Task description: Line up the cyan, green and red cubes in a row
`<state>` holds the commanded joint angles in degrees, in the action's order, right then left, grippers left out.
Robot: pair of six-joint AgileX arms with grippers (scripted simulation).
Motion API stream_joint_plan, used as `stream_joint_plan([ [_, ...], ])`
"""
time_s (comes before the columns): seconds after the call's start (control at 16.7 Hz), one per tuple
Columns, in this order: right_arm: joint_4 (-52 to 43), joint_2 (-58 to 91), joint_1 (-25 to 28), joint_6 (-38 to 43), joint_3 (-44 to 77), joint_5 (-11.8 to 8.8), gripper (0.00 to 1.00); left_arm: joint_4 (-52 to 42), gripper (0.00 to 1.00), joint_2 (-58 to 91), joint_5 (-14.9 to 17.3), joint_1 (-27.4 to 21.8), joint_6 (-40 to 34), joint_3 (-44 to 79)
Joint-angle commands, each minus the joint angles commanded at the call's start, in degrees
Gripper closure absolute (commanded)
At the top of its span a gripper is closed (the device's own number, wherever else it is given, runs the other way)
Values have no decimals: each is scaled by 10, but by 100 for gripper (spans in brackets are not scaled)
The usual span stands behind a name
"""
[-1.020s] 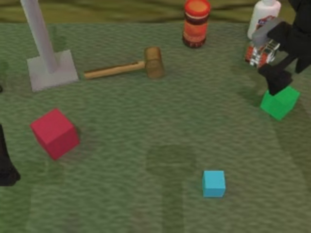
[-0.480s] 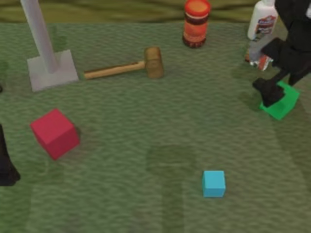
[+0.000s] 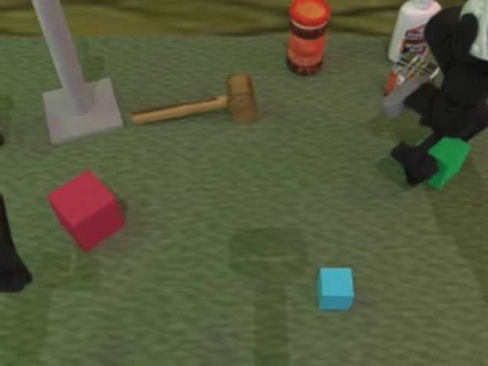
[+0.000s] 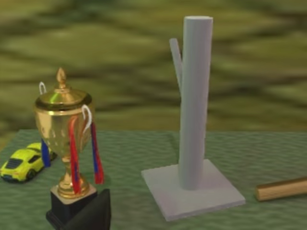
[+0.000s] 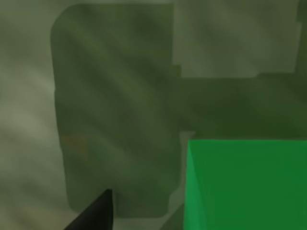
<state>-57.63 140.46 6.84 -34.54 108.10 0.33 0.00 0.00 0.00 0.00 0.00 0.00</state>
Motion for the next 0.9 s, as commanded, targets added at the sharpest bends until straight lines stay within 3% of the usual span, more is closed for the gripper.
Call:
stream_joint_plan([
  [0.78, 0, 0, 0, 0, 0, 0, 98, 0, 0, 0, 0, 0, 0, 0],
  [0.9, 0, 0, 0, 0, 0, 0, 100, 0, 0, 0, 0, 0, 0, 0],
])
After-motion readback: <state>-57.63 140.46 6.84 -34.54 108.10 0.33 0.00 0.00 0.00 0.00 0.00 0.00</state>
